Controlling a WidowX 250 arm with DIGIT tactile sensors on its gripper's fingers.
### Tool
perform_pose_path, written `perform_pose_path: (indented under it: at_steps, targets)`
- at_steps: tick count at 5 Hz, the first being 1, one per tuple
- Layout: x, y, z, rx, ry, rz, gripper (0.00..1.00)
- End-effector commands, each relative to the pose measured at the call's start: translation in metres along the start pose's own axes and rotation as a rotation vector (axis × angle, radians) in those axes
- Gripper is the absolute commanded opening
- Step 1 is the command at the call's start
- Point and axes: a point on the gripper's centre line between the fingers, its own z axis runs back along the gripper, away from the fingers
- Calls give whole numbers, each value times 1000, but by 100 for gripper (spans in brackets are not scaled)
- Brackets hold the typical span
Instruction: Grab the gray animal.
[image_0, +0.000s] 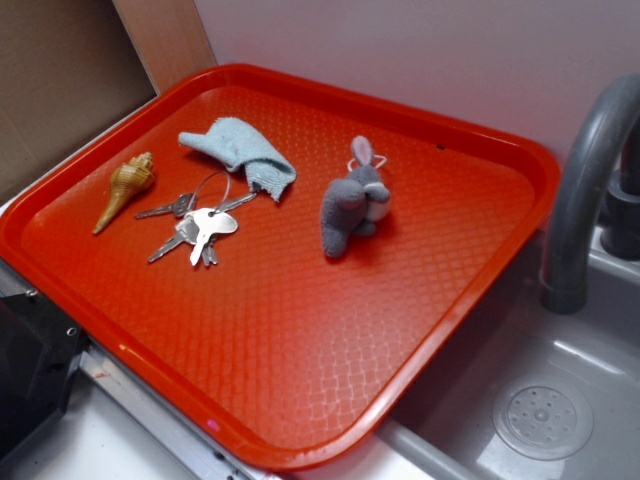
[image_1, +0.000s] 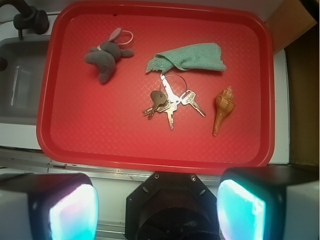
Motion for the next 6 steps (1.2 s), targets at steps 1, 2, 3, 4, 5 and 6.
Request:
perform_pose_path:
  at_steps: [1, 2, 3, 4, 5, 6]
  targets:
    - [0, 0, 0, 0, 0, 0, 100]
    - [25, -9, -28, 16, 4, 110, 100]
    - [44, -17, -51, 2, -24, 219, 100]
    - [71, -41, -90, -4, -65, 253, 100]
    - [94, -60, -112, 39, -179, 240, 100]
    - [119, -64, -138, 25, -176, 243, 100]
